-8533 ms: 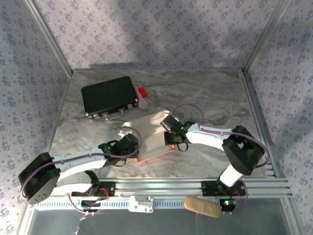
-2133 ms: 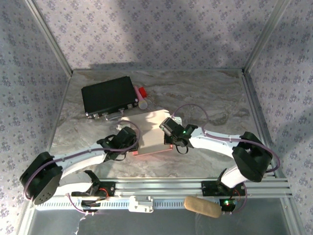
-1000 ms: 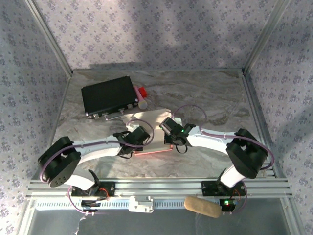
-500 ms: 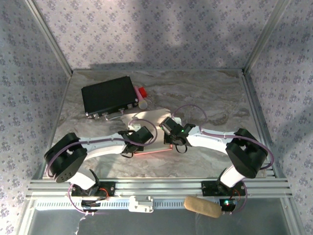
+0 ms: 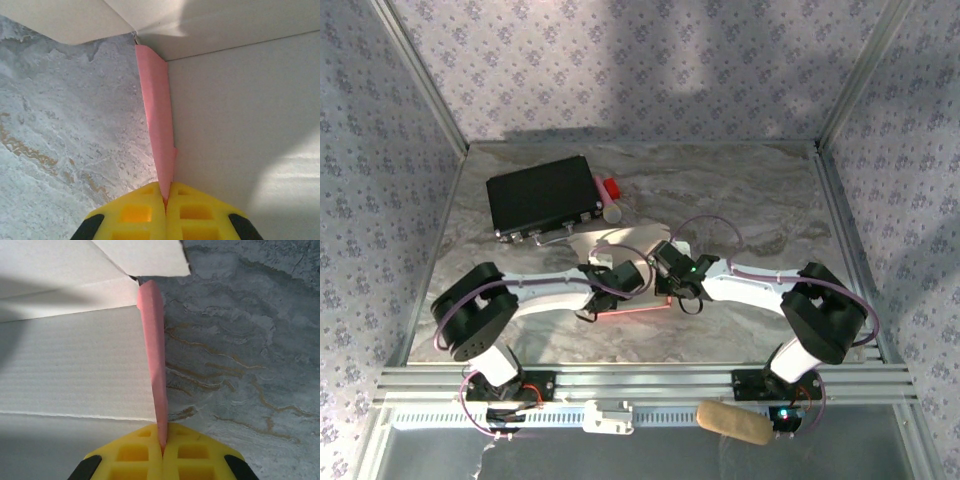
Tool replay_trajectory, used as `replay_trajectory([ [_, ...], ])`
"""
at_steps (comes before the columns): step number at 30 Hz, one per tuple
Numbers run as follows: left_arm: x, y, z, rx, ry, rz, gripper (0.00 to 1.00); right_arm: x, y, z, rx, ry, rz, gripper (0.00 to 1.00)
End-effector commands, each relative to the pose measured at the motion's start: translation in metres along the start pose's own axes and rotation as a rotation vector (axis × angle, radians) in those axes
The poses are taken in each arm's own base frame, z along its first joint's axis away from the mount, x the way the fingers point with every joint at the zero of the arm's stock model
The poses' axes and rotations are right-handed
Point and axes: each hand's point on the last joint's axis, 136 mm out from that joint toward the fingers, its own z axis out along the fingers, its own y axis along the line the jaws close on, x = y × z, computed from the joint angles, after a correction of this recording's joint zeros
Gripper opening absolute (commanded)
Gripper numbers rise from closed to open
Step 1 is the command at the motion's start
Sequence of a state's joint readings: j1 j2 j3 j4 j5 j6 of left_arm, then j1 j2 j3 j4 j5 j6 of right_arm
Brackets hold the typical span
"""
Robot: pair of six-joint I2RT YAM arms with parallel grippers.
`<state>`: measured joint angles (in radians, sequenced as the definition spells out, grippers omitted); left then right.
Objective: Fold the paper box
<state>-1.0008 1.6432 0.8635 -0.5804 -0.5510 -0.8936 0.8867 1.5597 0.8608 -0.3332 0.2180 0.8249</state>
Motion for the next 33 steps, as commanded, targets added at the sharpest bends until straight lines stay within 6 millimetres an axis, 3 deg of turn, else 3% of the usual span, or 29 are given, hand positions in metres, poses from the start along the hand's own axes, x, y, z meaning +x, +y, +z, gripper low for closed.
replay_trajectory([
  [1, 0.006, 0.021, -0.002, -0.167, 0.002, 0.066, 0.0, -0.007, 0.009, -0.01, -0.014, -0.035, 0.009, 0.0],
  [7, 0.012, 0.014, 0.003, -0.124, 0.004, 0.049, 0.0, -0.003, 0.006, -0.005, -0.003, -0.026, 0.012, 0.0],
  [10, 0.006, -0.001, 0.0, -0.031, -0.01, 0.044, 0.0, -0.002, 0.005, -0.004, -0.002, -0.021, 0.012, 0.0],
  [15, -0.002, -0.005, -0.015, 0.041, -0.024, 0.028, 0.32, -0.003, 0.007, -0.003, -0.006, -0.022, 0.014, 0.0],
  [20, -0.005, -0.006, -0.023, 0.094, -0.02, 0.011, 0.43, -0.004, 0.007, -0.004, -0.005, -0.021, 0.012, 0.0],
  [26, -0.006, -0.005, -0.023, 0.123, -0.017, -0.003, 0.44, -0.003, 0.006, -0.004, -0.007, -0.02, 0.013, 0.0],
  [30, -0.007, -0.006, -0.02, 0.176, -0.017, -0.035, 0.35, -0.004, 0.006, -0.005, -0.005, -0.022, 0.013, 0.0],
  [33, -0.009, -0.013, -0.025, 0.254, -0.032, -0.056, 0.42, -0.004, 0.006, -0.005, -0.005, -0.02, 0.01, 0.0],
])
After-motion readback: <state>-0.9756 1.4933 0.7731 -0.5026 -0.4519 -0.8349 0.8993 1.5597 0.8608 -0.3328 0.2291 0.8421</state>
